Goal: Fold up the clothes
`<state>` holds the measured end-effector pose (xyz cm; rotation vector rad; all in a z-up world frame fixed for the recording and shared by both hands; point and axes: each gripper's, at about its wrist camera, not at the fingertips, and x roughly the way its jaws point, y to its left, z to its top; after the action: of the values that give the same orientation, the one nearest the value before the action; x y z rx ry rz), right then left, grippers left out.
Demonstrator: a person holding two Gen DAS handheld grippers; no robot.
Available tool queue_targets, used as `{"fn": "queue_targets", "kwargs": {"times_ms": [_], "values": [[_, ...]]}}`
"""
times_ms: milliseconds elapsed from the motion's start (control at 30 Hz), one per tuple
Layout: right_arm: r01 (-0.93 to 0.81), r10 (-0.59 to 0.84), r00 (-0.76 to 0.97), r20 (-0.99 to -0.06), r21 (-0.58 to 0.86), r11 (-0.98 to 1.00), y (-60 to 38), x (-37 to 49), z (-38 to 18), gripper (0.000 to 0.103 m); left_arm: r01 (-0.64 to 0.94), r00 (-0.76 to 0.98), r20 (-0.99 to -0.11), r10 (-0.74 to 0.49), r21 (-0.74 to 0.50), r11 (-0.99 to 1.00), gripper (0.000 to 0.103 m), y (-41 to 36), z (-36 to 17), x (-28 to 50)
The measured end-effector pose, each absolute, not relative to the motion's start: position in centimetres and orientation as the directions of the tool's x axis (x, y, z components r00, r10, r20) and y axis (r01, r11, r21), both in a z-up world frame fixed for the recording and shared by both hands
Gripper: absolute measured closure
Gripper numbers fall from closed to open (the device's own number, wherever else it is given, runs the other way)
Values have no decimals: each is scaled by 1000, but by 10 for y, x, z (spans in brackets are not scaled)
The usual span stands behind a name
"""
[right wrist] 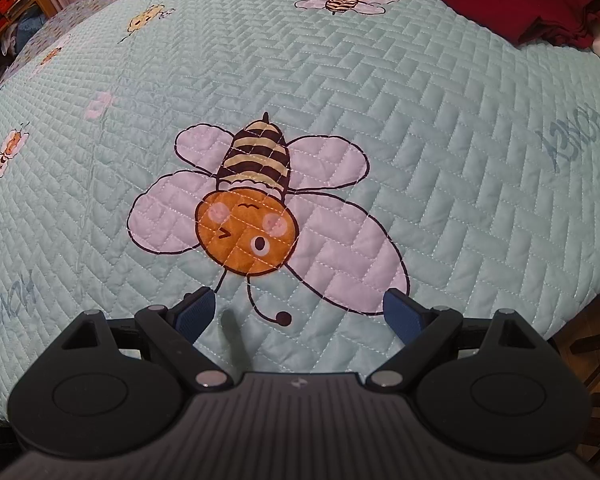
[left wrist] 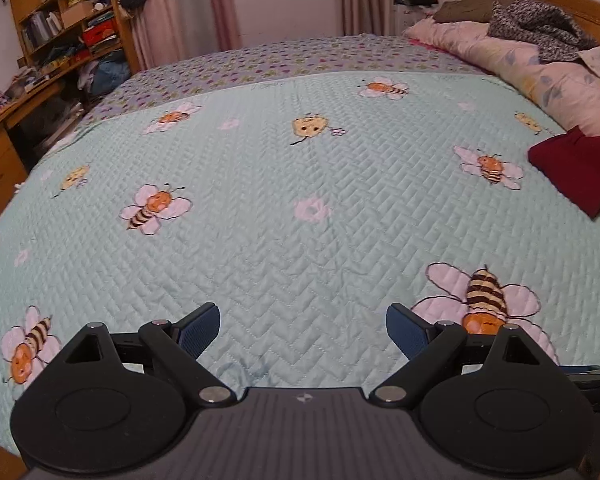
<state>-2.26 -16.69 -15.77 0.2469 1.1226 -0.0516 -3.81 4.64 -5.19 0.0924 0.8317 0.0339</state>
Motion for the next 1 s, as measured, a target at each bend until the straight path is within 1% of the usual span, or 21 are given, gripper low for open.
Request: {"fn": "queue_targets", "kwargs": {"times_ms": [667, 800, 833, 933, 1000], "values": [[164, 82, 431, -899, 168, 972, -167, -22, -159, 12, 35, 683, -729, 40, 88, 996, 11, 44, -54, -40], [165, 82, 430, -899, 168, 972, -167, -23, -159, 12, 30, 667, -745, 36, 75, 997, 12, 46, -56, -38], [164, 82, 431, -899, 167, 972, -167, -22, -159, 12, 26, 663, -748, 44, 81, 996, 12, 46, -56, -38], [167, 83, 430, -899, 170, 971, -167, -23, -159, 12, 31, 631, -775, 28, 61, 998, 22, 48, -59, -35], [168, 85, 430, -899, 172, 971, -168, -23, -159, 12, 41, 612, -791, 10, 45, 998, 22, 50, -62, -33]]}}
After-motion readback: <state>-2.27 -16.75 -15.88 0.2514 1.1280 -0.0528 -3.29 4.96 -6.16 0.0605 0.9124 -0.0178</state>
